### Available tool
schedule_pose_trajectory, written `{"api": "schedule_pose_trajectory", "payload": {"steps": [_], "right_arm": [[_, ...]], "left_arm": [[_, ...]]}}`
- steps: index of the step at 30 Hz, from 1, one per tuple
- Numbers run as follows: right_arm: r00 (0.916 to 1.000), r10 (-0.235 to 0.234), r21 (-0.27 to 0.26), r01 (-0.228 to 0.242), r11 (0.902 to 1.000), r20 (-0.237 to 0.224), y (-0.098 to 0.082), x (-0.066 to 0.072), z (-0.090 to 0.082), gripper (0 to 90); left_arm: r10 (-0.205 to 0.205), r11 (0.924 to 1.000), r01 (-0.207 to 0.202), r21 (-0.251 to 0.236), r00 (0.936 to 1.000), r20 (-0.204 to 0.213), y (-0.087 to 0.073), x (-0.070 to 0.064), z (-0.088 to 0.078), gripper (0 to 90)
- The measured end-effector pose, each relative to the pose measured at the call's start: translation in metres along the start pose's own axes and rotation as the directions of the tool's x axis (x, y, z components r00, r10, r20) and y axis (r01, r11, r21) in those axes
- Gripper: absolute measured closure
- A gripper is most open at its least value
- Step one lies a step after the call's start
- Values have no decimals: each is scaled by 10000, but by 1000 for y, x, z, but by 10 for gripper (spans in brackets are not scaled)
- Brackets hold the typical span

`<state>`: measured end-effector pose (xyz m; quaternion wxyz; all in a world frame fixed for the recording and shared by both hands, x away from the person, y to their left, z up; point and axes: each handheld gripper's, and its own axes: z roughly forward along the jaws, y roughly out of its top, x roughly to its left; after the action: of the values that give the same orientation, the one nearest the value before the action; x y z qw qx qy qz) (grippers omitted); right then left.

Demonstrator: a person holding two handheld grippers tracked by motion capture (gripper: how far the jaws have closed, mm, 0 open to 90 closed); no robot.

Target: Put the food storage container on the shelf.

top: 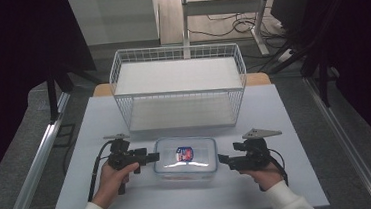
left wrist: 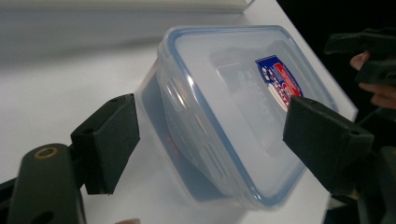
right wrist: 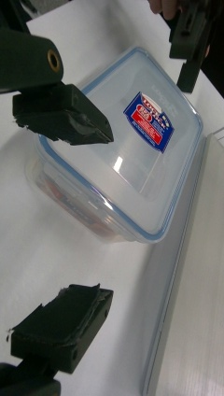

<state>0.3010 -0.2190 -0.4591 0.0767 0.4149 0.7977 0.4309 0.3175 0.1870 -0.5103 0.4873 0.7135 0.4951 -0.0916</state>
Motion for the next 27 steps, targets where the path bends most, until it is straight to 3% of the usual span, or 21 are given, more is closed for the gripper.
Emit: {"api": "schedule_pose_trajectory", "payload": {"steps": [4, 10, 14, 19, 23, 27], "right_arm": [[9999, 30, 73, -29, 10000, -149, 1, 0, 3, 188], [9982, 283, 315, -266, 9991, -535, 0, -1, 12, 176], [9944, 567, 507, -523, 9973, -897, 0, -3, 23, 163], [9790, 1363, 1205, -1185, 9856, -1517, -1, -10, 47, 131], [9702, 1717, 1383, -1489, 9791, -1712, -1, -12, 55, 127], [9507, 2315, 1559, -2016, 9670, -2063, 0, -17, 61, 131]], "left_arm": [[-217, 9985, 197, 505, 9990, 393, 1, 8, 11, 181], [-358, 9955, 262, 912, 9938, 1052, 0, 10, 20, 223], [-298, 9958, 202, 895, 9937, 1080, -1, 7, 19, 279], [-365, 9953, 271, 932, 9942, 1007, -1, 6, 18, 296], [-406, 9952, 313, 924, 9940, 1013, 0, 7, 18, 303], [-406, 9956, 316, 887, 9940, 1016, -1, 6, 18, 305]]}}
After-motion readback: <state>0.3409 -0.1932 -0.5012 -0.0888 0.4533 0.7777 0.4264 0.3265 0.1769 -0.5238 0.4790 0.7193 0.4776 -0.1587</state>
